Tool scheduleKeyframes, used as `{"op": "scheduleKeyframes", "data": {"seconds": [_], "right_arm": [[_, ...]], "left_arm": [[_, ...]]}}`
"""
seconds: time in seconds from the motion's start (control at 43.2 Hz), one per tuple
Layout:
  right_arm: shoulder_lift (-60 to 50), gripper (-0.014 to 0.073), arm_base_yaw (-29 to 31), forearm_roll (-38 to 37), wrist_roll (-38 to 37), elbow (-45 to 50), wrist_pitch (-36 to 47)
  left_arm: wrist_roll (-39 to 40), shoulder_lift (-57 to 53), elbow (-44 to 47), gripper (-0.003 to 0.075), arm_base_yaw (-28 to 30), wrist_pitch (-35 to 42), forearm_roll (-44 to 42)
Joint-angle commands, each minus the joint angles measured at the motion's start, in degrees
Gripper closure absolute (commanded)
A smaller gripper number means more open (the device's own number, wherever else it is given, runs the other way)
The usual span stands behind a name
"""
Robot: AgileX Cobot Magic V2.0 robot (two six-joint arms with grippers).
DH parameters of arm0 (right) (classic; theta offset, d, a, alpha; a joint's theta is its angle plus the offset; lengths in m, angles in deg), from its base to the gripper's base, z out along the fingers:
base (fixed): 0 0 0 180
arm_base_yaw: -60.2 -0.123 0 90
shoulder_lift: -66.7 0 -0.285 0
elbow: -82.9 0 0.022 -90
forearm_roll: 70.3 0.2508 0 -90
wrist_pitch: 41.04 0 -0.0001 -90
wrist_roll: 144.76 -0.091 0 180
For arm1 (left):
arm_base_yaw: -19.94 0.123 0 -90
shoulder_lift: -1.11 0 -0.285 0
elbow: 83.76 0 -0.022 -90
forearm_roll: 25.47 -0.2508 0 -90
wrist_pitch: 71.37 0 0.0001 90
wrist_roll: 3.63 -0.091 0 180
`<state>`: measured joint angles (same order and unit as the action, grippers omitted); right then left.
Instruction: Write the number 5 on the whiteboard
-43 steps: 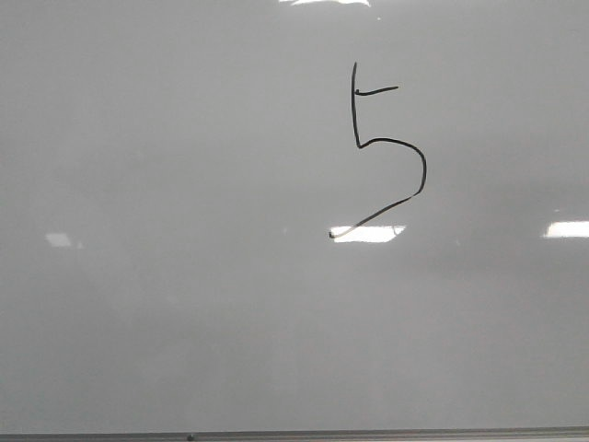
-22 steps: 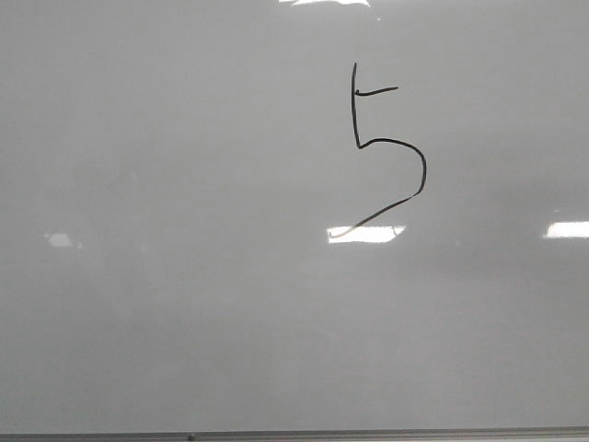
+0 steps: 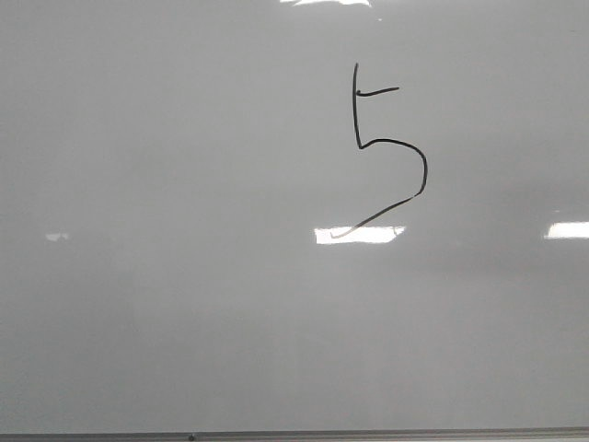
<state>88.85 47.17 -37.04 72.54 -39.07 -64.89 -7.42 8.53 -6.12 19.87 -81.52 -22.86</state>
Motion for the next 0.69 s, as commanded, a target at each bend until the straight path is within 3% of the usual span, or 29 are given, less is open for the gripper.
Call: {"op": "scheduleKeyframes", "data": {"seconds": [0.0,0.671], "right_arm": [[0.4,0.0653,0.4,1.0,0.1,-1.5,3.8],[0.4,0.0653,0.4,1.0,0.1,-1.5,3.8]], "left_arm": [[0.6,-0.9,0.3,0.0741,0.1,4.9,1.0],[0.6,-0.8,0.3,0.0741,0.1,4.9,1.6]]}}
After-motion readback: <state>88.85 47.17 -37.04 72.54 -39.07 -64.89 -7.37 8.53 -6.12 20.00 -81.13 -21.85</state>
